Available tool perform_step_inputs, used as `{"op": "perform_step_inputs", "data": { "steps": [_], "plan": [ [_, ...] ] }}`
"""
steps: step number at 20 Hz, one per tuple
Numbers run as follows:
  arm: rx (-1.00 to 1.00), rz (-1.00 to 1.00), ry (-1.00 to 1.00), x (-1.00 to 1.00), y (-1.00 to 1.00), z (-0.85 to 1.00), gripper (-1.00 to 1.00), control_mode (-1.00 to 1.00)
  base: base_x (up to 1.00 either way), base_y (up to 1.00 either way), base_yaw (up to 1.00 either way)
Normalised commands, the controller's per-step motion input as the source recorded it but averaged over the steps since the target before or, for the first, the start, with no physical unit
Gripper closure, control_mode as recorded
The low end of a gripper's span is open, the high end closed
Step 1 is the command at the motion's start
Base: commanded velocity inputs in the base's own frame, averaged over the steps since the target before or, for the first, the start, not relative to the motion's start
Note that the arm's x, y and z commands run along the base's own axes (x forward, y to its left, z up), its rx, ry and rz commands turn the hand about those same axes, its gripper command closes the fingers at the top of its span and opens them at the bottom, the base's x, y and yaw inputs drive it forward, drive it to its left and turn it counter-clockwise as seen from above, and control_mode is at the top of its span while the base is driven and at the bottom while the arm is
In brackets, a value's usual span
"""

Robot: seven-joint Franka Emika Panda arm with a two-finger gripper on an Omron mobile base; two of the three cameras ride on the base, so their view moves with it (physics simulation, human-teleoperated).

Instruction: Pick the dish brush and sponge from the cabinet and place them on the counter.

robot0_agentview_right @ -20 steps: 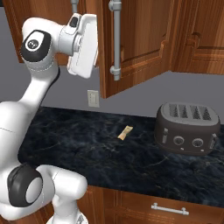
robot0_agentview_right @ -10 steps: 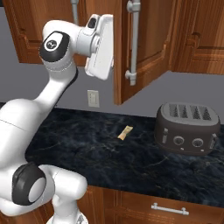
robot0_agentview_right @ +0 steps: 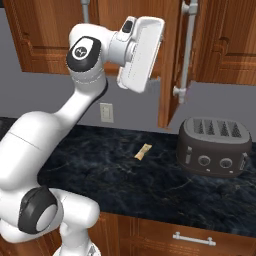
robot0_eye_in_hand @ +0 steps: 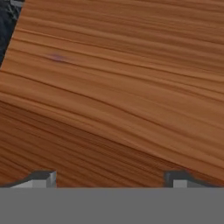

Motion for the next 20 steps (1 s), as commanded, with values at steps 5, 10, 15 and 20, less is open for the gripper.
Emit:
{"op": "perform_step_inputs", "data": {
  "steps": [5, 10, 15, 20],
  "plan": [
    [0.02, 0.0, 0.0, -0.02, -0.45, 0.0, -1.0, -1.0, 0.0, 0.0, 0.0],
    [0.03, 0.0, 0.0, -0.01, -0.43, 0.0, -1.0, -1.0, 0.0, 0.0, 0.0],
    [0.04, 0.01, -0.01, 0.0, -0.31, 0.0, -1.0, -1.0, 0.0, 0.0, 0.0],
    [0.11, 0.04, -0.07, -0.14, -0.01, 0.0, -1.0, -1.0, 0.0, 0.0, 0.0]
  ]
}}
